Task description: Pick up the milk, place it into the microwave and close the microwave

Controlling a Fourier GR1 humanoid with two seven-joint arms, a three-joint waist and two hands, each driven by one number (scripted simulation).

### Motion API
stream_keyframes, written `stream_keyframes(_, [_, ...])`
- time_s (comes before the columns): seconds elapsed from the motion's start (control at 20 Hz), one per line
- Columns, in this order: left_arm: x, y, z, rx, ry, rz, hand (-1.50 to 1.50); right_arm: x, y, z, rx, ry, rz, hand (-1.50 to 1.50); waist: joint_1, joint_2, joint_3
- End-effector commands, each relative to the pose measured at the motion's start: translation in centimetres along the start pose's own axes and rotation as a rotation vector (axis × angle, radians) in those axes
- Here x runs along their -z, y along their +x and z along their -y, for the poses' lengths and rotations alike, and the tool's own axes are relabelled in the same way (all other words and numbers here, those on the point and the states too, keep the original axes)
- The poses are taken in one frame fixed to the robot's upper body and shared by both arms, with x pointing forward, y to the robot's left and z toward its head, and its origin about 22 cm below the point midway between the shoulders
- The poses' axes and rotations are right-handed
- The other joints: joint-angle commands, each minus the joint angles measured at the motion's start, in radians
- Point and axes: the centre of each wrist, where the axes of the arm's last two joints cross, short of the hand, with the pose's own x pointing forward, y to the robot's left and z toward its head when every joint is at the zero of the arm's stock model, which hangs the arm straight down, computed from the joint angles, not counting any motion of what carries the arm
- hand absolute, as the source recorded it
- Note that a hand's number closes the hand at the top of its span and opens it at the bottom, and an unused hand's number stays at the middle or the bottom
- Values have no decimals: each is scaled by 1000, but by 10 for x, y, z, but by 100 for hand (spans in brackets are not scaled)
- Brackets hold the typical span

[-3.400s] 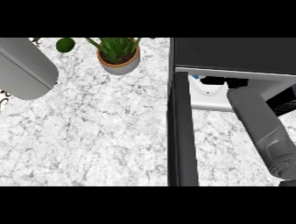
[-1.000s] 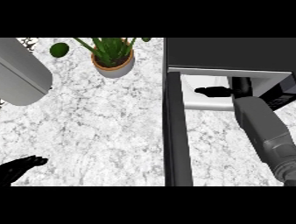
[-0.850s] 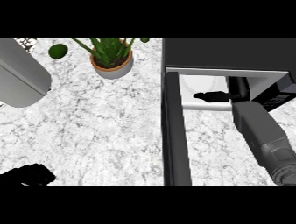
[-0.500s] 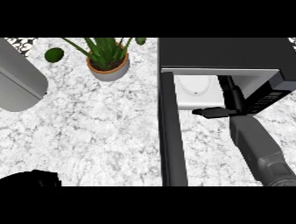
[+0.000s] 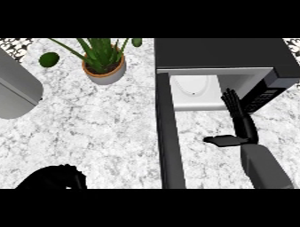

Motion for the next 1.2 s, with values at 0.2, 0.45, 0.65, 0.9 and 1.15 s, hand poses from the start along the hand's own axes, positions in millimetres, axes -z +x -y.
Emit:
stream_keyframes(0.2, [42,-10,33,60,-69,-7,150,-90,-6,40,4,-60,-38,-150,-32,4,1])
stream_keyframes(0.45, [87,-28,61,159,-187,-4,150,-116,7,49,-4,-75,-7,-150,-29,10,1])
stream_keyframes(0.65, [91,-70,75,155,-285,-96,150,-138,31,76,-7,-68,27,-150,-19,14,1])
stream_keyframes(0.9, [110,-106,93,199,-297,-156,150,-147,67,95,-63,-25,56,-150,-13,17,1])
stream_keyframes(1.15, [108,-152,119,292,-266,-115,150,-154,76,76,-14,14,113,-150,-34,22,1])
